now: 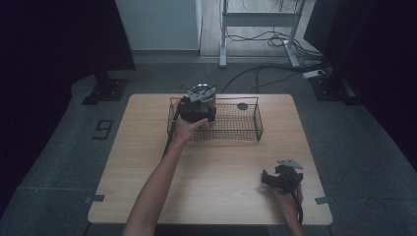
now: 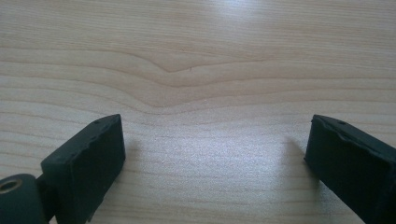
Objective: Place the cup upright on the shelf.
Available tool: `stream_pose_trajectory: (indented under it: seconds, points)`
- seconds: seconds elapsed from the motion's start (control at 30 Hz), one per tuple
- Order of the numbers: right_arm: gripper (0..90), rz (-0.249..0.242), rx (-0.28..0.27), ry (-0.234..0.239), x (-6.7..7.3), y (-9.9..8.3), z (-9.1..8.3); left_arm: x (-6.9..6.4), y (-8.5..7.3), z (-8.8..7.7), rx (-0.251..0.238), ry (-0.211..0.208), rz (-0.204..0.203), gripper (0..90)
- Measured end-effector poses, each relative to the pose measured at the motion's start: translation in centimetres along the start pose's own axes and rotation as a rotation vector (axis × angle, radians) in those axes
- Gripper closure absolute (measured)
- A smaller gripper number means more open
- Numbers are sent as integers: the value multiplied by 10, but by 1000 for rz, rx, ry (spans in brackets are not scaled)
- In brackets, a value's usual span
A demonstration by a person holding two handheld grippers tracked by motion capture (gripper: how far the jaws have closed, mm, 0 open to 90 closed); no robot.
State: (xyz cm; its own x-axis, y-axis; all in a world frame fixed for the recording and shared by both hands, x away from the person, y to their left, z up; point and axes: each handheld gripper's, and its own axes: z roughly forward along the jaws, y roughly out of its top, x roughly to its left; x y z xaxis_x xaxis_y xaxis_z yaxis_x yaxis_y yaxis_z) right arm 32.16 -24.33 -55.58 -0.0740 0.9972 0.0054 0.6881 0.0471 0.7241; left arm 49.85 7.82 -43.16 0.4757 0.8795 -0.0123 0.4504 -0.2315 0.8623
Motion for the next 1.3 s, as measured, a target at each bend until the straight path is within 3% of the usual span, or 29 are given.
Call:
stream_pose_trajectory:
  seconds: [0.3, 0.53, 0.93, 1.1, 1.2, 1.3]
  points:
    - [46, 3, 0, 2, 0, 0, 0, -1, -26, 24, 70, 14, -5, 40]
    - [45, 3, 1, 2, 0, 0, 0, 1, -38, 33, 92, 24, -23, 40]
    - [46, 2, 0, 1, 0, 0, 0, 6, -48, 30, 60, 15, -63, 37]
    - [46, 2, 1, 0, 0, 0, 0, 3, -47, 26, 66, 33, -34, 33]
    - [46, 2, 0, 1, 0, 0, 0, 2, -41, 16, 16, 29, -18, 4]
    - [46, 2, 0, 1, 0, 0, 0, 2, -38, 9, 2, 31, -20, 4]
